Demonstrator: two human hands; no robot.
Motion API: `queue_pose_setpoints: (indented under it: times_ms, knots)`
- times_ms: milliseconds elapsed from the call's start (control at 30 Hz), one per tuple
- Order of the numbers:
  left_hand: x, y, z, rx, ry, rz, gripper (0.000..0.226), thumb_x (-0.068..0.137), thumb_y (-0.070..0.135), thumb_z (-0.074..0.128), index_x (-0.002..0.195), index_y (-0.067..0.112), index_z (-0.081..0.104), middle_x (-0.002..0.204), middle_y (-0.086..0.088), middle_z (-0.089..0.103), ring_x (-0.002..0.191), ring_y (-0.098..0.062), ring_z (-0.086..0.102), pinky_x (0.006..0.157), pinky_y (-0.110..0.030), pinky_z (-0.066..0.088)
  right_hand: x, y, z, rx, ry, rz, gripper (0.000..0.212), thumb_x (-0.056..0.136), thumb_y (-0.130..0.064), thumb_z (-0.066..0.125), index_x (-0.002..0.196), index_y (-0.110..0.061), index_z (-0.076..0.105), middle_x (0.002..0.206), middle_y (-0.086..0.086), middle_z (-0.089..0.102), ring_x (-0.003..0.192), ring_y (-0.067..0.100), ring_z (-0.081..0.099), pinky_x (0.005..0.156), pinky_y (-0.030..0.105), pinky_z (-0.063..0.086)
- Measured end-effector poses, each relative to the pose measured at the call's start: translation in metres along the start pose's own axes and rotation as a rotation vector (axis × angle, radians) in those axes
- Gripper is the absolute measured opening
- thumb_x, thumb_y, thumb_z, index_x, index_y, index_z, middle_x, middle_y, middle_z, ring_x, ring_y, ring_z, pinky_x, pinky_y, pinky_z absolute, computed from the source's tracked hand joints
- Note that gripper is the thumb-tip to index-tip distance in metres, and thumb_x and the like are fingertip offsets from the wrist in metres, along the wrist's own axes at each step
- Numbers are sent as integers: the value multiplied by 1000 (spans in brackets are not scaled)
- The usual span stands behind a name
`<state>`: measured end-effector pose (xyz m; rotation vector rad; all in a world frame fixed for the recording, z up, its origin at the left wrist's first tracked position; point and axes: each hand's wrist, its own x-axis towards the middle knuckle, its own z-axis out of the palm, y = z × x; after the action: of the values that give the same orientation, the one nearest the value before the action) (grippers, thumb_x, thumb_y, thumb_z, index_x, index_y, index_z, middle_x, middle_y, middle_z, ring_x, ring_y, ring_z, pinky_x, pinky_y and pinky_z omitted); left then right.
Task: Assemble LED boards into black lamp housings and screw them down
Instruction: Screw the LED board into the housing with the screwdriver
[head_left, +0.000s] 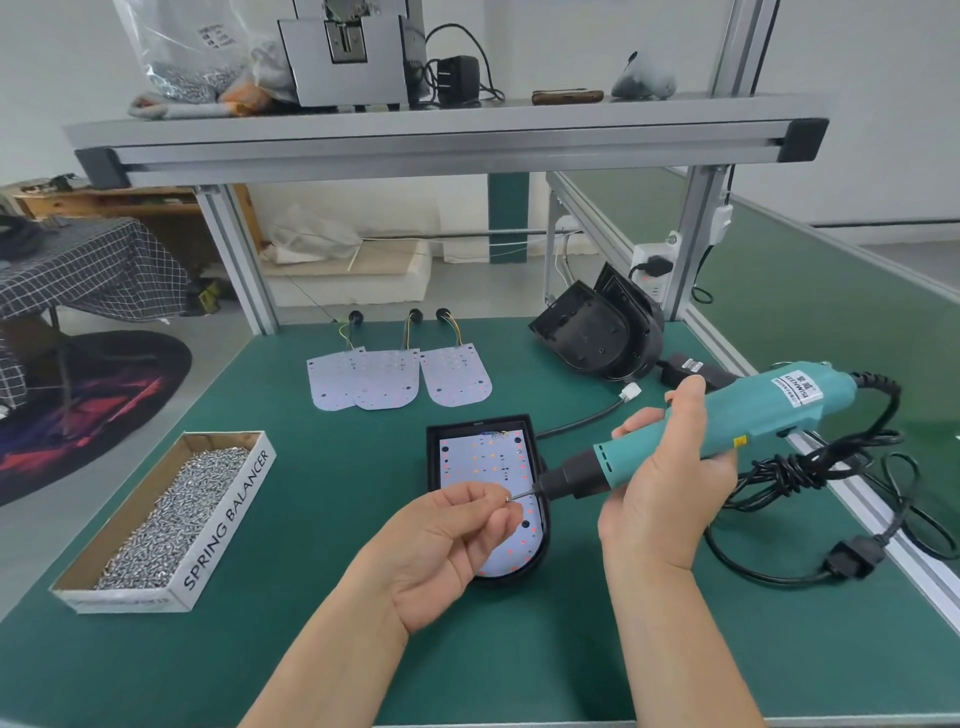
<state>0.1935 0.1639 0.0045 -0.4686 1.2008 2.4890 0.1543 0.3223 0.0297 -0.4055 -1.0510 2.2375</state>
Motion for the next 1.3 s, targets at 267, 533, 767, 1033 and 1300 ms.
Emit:
queue_pose_setpoints:
  times_ms: [267,533,767,1033,1300]
  knots:
    - [-1,-2,-4,8,-8,16,8,67,-10,69,71,-5,73,78,-17,67,70,-23,74,56,-17,57,-3,1,0,-19,2,-10,24,95,-37,66,92,-17,53,57,0,57,58,19,53,61,30,48]
    - [-3,-8,0,49,41,144,7,71,-10,69,74,-4,67,77,-18,69,74,-27,75,63,-20,59,-5,1,1,-9,8,-5,22,95,-35,66,91,-18,52,57,1,56,60,21,52,64,33,47]
    - [-7,-24,12,457,201,524,31,87,-7,68,69,18,71,78,-11,75,80,-25,76,74,-18,55,-4,1,2,-13,40,26,20,93,-35,67,88,-21,53,59,1,56,58,18,52,59,28,48]
    - [-7,-32,15,393,203,531,26,90,-6,66,73,14,68,81,-12,76,81,-24,76,77,-23,54,0,6,-1,-14,78,92,22,93,-36,66,94,-19,52,64,4,55,57,17,53,55,25,47]
    - [-5,-32,12,489,160,572,18,84,-2,74,87,15,70,82,-7,76,85,-23,75,71,-13,51,7,8,-3,-5,82,110,25,93,-35,66,102,-16,53,62,3,54,56,17,52,49,21,47]
